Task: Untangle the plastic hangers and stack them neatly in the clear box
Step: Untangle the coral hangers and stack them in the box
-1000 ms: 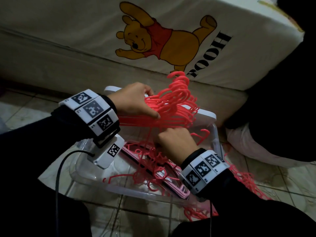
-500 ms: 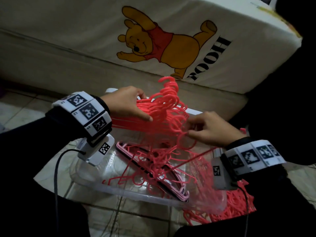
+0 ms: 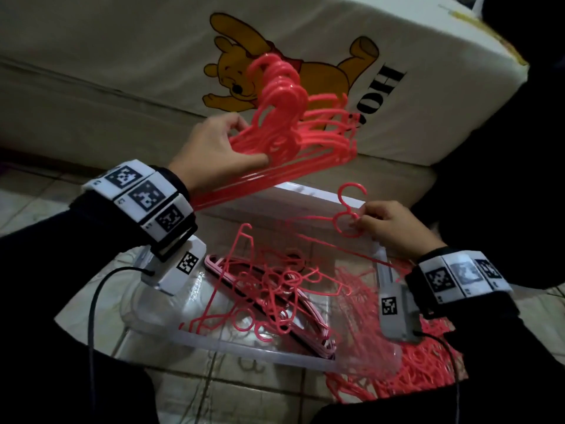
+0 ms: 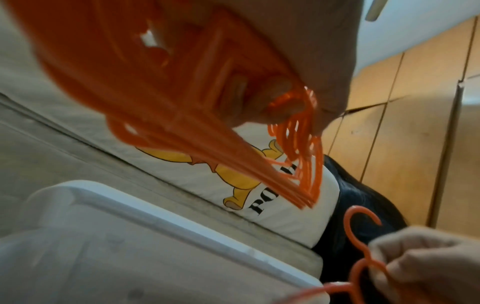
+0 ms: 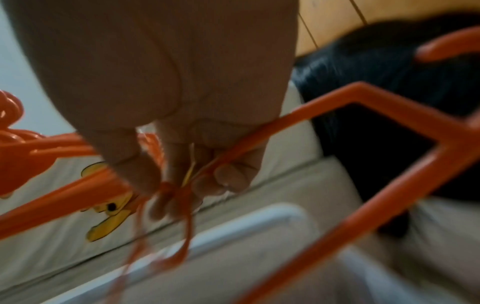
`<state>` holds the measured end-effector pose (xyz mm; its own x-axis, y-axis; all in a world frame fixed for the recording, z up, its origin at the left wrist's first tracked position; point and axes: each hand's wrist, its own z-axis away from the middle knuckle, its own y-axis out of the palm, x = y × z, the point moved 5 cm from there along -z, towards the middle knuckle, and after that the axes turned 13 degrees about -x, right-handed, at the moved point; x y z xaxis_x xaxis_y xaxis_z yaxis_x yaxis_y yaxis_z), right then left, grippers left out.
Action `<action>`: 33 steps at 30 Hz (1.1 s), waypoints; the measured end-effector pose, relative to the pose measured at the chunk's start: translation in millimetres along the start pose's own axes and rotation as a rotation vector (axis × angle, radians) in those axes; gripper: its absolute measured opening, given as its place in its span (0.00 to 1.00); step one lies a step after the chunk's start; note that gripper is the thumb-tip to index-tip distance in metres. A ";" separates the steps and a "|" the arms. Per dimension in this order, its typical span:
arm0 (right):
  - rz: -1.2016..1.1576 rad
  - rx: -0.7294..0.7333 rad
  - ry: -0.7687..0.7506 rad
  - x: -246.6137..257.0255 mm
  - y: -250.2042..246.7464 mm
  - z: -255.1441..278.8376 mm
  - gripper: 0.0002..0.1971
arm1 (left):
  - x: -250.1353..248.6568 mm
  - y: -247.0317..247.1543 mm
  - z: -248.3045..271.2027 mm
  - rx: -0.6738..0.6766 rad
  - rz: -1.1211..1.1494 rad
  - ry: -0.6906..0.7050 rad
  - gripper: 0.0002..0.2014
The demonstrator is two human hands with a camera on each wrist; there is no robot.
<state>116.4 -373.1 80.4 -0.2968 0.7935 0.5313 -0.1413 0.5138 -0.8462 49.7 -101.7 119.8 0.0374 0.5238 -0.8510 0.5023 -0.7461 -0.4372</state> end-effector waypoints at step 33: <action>-0.748 -0.250 -0.035 78.6 32.0 4.1 0.09 | 12.5 35.7 22.9 0.106 -0.014 -0.063 0.34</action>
<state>84.7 -295.6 94.9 -0.2370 0.1995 0.9508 -0.0995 0.9685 -0.2281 48.3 -131.2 86.9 -0.0250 0.5104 -0.8596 0.4081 -0.7797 -0.4748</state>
